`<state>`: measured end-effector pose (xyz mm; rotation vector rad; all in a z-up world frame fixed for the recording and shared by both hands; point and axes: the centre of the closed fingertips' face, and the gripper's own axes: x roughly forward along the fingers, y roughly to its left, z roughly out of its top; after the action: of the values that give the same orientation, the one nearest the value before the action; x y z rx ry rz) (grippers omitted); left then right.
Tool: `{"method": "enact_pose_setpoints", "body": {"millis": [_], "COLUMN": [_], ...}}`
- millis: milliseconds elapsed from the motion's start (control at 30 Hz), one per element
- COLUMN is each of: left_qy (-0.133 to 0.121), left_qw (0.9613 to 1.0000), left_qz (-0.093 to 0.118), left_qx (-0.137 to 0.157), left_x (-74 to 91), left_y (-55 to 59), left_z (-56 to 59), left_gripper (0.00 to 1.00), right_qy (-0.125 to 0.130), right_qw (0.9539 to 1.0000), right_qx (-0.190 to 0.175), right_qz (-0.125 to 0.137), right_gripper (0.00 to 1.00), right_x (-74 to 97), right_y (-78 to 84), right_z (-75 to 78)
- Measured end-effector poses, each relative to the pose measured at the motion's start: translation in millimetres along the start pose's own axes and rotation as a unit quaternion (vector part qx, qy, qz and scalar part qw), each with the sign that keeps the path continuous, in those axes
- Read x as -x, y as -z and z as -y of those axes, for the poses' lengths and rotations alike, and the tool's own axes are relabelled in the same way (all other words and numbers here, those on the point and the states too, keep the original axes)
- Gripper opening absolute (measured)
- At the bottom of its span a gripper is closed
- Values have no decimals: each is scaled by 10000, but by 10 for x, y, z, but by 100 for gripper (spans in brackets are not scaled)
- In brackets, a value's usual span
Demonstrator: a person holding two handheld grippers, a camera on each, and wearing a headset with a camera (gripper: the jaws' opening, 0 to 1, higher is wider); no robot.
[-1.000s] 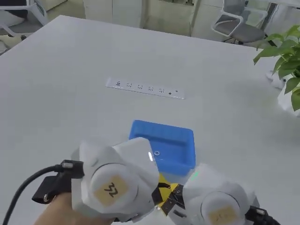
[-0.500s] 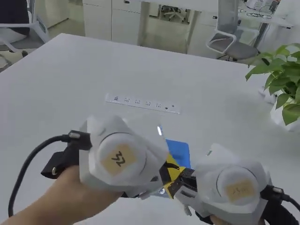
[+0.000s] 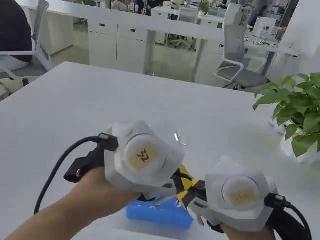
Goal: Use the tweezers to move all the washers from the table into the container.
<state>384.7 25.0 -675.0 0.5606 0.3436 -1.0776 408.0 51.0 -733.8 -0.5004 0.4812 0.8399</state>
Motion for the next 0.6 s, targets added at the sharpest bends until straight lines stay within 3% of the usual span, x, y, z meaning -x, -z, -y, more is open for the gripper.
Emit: {"method": "enact_pose_setpoints", "body": {"millis": [267,600], "left_qy": [169,333], "left_qw": [9996,9979], "left_qz": [-196,-520], "left_qx": [73,197], "left_x": [-259,-458], "left_y": [185,459], "left_z": [-82,-103], "left_gripper": [0,0], "right_qy": [-46,-141], "right_qw": [9991,9965], "right_qx": [-323,-567], "right_qz": [-283,-597], "right_gripper": [3,3], "right_x": [-231,-436], "right_y": [231,437], "right_z": [107,53]}}
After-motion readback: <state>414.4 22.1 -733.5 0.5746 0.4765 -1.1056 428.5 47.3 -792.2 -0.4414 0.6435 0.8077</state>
